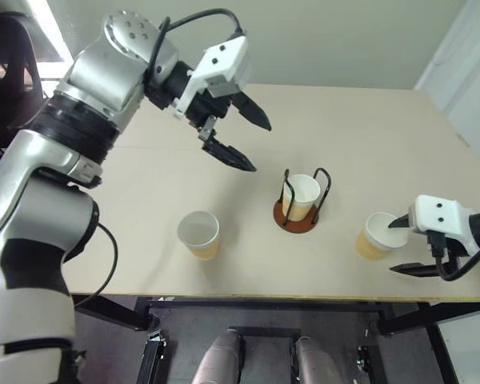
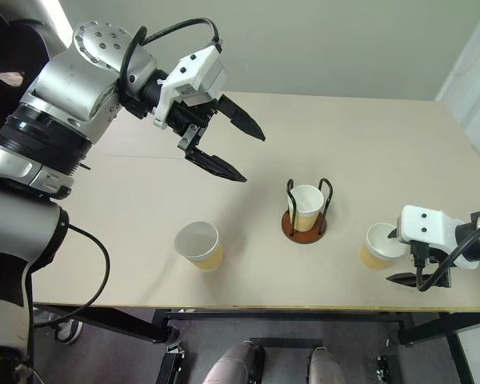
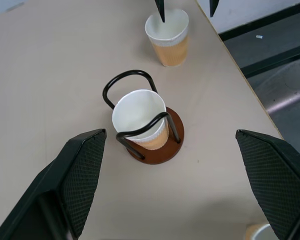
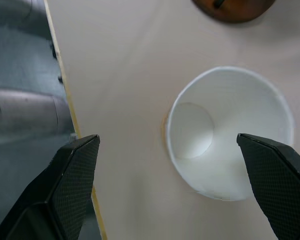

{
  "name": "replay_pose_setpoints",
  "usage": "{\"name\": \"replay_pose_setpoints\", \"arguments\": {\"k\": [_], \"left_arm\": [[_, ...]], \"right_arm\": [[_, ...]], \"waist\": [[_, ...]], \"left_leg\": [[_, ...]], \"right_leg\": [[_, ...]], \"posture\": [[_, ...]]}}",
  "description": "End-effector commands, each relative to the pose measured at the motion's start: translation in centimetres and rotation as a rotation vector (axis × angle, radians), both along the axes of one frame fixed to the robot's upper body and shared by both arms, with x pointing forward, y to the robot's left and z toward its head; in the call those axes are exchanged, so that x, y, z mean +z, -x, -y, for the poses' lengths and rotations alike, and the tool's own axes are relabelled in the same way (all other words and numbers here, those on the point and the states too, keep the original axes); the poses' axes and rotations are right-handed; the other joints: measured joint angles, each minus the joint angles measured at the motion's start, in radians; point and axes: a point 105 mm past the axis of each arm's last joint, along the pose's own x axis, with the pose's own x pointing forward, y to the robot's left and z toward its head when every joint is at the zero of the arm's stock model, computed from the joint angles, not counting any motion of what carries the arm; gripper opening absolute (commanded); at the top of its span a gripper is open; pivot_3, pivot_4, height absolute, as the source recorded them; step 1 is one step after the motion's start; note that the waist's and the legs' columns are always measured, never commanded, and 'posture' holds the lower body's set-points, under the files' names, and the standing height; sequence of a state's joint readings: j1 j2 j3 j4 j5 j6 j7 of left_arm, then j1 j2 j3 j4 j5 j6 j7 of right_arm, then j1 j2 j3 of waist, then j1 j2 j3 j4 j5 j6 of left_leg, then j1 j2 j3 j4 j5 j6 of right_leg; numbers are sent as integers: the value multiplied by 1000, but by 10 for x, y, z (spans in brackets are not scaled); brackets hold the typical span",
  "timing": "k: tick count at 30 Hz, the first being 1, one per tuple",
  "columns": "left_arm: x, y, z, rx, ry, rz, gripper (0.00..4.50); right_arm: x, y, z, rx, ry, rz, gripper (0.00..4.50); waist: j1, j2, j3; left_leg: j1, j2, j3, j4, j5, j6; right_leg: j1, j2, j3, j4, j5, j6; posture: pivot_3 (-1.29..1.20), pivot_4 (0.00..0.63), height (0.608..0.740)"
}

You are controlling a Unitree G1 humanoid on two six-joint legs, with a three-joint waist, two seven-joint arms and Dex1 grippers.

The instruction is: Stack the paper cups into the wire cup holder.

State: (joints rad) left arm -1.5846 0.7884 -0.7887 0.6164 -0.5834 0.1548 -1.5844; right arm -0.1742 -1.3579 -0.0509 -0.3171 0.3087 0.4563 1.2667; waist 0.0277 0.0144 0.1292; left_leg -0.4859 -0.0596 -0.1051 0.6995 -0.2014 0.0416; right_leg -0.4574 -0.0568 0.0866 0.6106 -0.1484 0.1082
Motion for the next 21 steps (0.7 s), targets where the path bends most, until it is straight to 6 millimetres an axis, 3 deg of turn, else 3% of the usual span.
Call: {"name": "replay_pose_setpoints", "arguments": {"k": [1,4,7,13,18,21], "left_arm": [[4,7,-1,-38,-14,1,4441],[3,6,-2,-35,-17,2,4441],[-3,5,-8,-35,-57,25,4500],[-9,3,-15,-25,-89,38,4500],[-8,-4,-24,14,-99,63,4500],[-7,-11,-33,56,-96,78,4500]], "right_arm": [[-1,-5,0,49,62,32,4500],[-7,-11,2,71,107,47,4500],[-11,-21,5,83,144,77,3931],[-11,-25,13,101,192,81,1867],[5,-21,9,103,164,74,90],[20,-19,5,94,138,79,36]], "waist": [[0,0,0],[0,0,0],[-2,0,0],[0,0,0],[-1,0,0],[-1,0,0]], "left_leg": [[0,0,-1,0,0,0],[0,0,-1,0,0,0],[0,0,-1,0,0,0],[0,1,-1,-1,0,0],[0,0,-1,-1,0,-1],[0,1,-1,-1,0,-1]], "right_leg": [[0,-1,1,0,0,0],[0,-1,1,-1,1,0],[0,-1,1,-1,1,0],[0,-1,0,-1,1,0],[0,-1,-1,-1,1,-1],[0,0,-1,-1,0,-1]], "posture": [[0,150,740],[0,150,740],[0,150,740],[0,150,740],[0,150,740],[0,150,740]]}}
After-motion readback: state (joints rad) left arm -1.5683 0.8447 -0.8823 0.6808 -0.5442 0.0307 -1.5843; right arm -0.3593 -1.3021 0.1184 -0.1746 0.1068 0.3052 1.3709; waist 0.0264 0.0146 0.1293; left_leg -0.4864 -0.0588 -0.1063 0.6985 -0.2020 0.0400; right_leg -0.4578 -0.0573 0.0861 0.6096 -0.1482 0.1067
